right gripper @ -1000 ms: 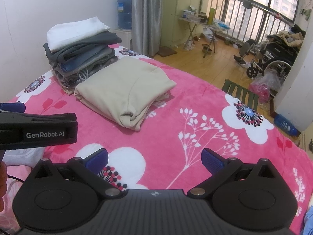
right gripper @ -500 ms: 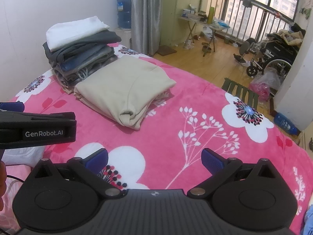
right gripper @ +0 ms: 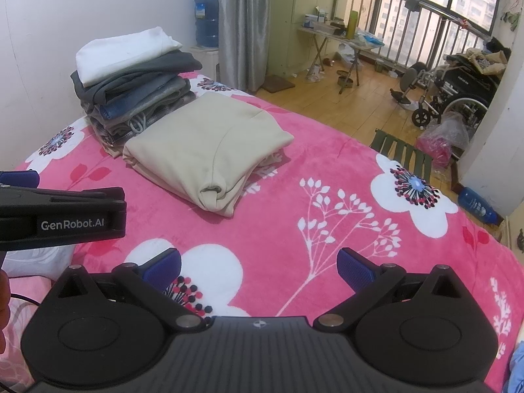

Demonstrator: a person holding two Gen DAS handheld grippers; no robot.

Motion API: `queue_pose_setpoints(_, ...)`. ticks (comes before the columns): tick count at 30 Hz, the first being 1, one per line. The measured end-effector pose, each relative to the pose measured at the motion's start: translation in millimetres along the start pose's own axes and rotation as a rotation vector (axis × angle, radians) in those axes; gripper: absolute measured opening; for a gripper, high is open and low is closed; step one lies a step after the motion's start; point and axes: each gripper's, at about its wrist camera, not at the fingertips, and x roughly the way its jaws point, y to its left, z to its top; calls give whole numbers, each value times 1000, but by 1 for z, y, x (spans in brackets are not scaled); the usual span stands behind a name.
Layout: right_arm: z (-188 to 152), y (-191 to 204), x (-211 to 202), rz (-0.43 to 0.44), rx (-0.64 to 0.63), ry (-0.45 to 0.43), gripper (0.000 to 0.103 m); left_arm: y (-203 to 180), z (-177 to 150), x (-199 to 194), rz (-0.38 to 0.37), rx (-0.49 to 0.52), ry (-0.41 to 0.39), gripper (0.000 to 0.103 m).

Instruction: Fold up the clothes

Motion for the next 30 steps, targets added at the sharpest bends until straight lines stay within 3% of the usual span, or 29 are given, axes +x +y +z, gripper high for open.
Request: queue_pose_setpoints(30, 0, 0, 2, 4, -3, 3, 103, 2, 0, 1, 5, -2, 5, 103)
